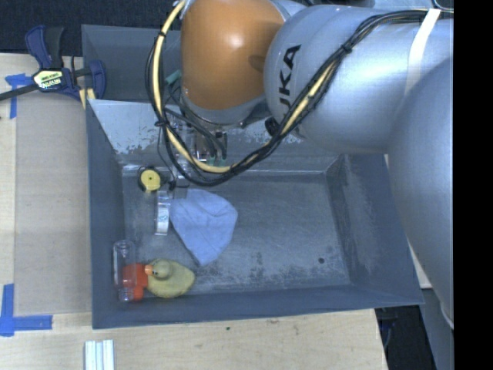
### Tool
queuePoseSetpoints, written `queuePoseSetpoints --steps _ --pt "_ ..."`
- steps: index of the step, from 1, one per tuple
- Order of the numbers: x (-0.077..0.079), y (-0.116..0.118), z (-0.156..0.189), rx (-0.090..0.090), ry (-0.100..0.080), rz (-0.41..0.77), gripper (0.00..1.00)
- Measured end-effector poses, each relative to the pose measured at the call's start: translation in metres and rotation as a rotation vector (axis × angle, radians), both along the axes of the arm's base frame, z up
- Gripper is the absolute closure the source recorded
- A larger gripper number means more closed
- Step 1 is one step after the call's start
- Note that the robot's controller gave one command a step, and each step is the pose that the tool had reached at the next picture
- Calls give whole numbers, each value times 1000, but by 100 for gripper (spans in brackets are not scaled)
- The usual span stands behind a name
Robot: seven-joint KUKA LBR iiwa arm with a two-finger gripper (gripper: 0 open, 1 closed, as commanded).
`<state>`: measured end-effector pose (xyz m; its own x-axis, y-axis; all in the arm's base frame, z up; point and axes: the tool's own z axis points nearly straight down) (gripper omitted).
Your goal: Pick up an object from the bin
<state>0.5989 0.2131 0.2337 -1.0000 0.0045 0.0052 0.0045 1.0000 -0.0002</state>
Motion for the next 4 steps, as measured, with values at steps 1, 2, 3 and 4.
queuePoseSetpoints --steps 1,2,3,4 --pt "7 4 -9 4 -12 8 0" --pt "15 11 -104 3 -8 8 0" --pt "16 17 -31 2 -6 17 0" --pt "25 10 -1 4 -14 326 0"
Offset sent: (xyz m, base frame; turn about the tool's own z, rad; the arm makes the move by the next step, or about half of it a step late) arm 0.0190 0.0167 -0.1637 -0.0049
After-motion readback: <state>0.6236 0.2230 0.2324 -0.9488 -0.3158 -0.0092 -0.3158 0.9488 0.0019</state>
